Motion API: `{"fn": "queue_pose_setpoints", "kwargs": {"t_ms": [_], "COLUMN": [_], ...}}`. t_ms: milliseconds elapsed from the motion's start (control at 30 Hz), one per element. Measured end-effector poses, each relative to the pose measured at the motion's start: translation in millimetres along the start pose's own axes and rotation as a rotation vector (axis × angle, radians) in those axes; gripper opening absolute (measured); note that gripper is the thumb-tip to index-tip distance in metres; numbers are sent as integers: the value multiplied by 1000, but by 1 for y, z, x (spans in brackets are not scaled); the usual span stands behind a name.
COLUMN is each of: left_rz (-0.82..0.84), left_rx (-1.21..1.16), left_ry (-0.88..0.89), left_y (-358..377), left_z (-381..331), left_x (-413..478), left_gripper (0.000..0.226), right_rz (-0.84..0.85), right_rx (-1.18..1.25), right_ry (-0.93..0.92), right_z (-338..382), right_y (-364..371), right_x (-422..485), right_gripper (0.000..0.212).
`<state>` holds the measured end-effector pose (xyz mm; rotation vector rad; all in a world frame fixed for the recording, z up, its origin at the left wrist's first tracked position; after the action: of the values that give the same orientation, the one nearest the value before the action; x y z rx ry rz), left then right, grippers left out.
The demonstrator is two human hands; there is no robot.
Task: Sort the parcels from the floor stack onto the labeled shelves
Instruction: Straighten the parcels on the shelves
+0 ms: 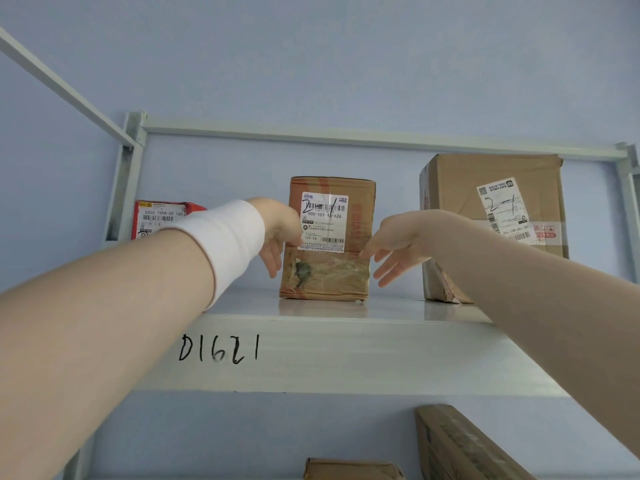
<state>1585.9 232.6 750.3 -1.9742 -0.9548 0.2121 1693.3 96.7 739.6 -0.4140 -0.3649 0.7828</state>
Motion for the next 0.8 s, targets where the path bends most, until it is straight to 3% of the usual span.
{"fn": "queue_pose_setpoints", "kwargs": {"t_ms": [333,800], "left_rz": [40,64], "left_rx": [170,151], "left_ry": [-58,-70], "left_y": [5,14], "left_z": [4,10], "left_x": [24,43], "left_gripper": [50,48], "right_rz": [34,77], "right_rx": [-117,-129], "right_ry": [-24,-3], "right_z": [2,-6], "right_y": [16,23], "right_x": [25,44], "right_gripper": [62,62]}}
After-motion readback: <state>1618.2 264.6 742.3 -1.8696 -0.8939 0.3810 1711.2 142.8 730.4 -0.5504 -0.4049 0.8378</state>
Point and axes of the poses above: each hand's wrist, its own x-axis towards the middle knuckle, its own y-axis out of the palm, z = x × y, the point moved 7 cm from there along x, towards the middle knuckle, and after that the axes turned 5 degrees about x, right-handed, at the moved point
